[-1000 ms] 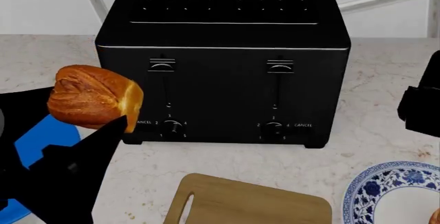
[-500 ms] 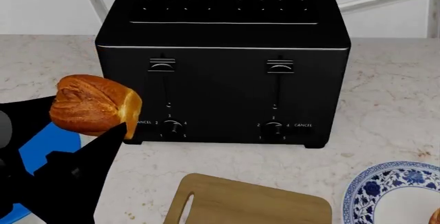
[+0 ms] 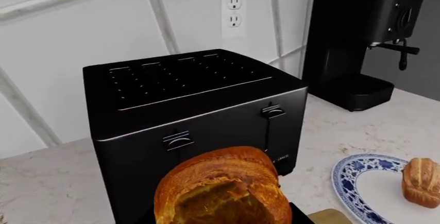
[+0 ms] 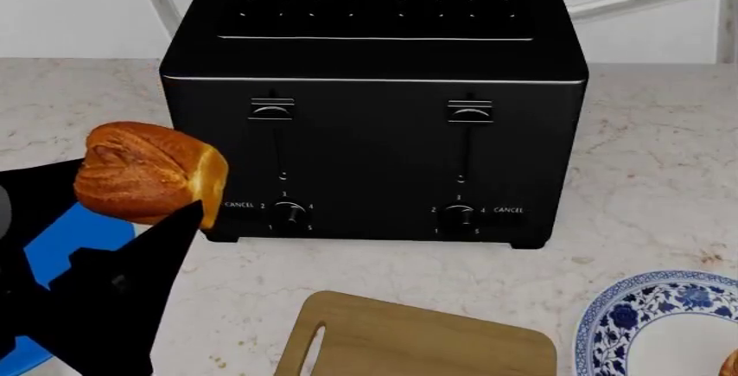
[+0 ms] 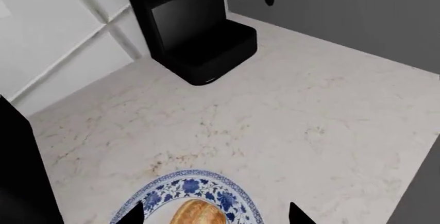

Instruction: Place all breads on the cutting board.

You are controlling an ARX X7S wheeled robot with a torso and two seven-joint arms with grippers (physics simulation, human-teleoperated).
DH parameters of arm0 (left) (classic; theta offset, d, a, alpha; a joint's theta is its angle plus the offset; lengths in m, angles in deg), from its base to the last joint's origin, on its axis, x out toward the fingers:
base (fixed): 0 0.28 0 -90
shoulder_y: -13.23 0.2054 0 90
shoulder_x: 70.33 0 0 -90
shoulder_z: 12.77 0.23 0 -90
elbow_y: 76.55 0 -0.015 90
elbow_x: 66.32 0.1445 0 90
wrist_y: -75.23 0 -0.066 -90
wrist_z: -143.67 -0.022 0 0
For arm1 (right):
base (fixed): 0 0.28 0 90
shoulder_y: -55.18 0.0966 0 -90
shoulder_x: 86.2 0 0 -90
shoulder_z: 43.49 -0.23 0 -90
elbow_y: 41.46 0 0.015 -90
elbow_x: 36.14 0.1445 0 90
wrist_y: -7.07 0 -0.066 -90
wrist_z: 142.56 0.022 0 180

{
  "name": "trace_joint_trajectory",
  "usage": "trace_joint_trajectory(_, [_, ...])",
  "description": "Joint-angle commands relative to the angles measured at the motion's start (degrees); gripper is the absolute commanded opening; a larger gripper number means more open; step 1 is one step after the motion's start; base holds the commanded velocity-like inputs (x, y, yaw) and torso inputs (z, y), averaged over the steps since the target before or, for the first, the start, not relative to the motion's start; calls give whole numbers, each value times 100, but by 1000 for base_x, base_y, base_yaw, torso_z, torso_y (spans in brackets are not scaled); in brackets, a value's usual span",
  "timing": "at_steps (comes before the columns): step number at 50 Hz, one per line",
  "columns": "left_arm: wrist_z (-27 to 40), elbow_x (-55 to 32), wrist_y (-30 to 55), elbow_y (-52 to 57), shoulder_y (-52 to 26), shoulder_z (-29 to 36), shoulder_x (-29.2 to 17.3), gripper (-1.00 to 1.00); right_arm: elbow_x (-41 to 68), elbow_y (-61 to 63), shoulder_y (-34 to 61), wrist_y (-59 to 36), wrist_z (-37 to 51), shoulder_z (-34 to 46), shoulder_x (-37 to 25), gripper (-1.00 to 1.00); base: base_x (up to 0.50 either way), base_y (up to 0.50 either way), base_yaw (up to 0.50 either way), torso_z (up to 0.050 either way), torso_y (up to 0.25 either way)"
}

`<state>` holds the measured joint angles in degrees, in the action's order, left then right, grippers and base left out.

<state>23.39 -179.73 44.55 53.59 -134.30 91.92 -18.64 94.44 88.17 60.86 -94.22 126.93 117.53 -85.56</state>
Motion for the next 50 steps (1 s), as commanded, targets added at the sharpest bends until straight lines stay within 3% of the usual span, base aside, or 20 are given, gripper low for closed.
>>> trace_joint_trajectory(1, [59,-2,-127,-40,-35,-39,-19,-100,44,90,-115,221,-151,344,-63,100,0,0,0,0,0])
trace_joint_trajectory(20, [34,-32,-160,-53,-96,-51,-116,-100,-276,-251,-747,632,-1130,891,150,100,0,0,0,1,1])
trace_joint_trajectory(50, [18,-25,-200,-56,-99,20,-170,-100,-530,-1106,-1213,661,-1464,1213,912,100,0,0,0,0,1])
